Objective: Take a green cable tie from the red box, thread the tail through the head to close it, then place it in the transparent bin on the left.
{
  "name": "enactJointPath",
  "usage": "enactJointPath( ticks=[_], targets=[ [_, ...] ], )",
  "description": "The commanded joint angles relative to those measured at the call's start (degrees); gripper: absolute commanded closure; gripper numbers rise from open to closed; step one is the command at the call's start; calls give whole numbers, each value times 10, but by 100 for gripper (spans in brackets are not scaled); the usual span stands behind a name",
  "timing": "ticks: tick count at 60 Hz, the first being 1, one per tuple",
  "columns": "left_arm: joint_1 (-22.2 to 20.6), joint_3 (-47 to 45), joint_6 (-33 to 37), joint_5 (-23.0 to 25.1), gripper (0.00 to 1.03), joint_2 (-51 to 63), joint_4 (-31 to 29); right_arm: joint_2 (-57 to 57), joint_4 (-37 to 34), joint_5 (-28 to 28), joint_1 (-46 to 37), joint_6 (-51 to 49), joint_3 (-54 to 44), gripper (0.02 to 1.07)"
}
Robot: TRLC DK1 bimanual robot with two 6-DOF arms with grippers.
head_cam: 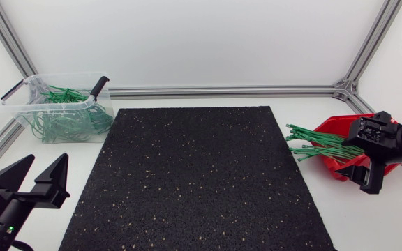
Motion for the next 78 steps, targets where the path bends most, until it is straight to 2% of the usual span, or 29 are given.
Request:
enactJointPath(
  ticks=[1,10,23,30,38,51,66,70,78],
  targets=[
    [3,-23,-10,-4,4,-5,-9,9,-6,-2,-5,-72,-1,13],
    [3,-23,-10,-6,4,-4,-10,20,52,-2,-9,-117,-31,17],
    [3,-23,-10,-6,4,-4,-11,37,71,-18,-9,-145,-29,23],
    [0,-23,-10,-6,4,-4,-11,53,74,-22,-6,-154,-20,32],
    [-1,-23,-10,-6,4,-4,-11,74,77,-22,-4,-166,-16,50],
    [-3,-23,-10,-6,4,-4,-11,83,128,-21,10,-161,-30,71],
    [-4,-23,-10,-6,4,-4,-11,87,171,-16,23,-146,-50,75],
    [-5,-23,-10,-6,4,-4,-11,88,174,-15,25,-147,-54,78],
    [-4,-23,-10,-6,4,-4,-11,92,176,-13,26,-146,-60,78]
  ],
)
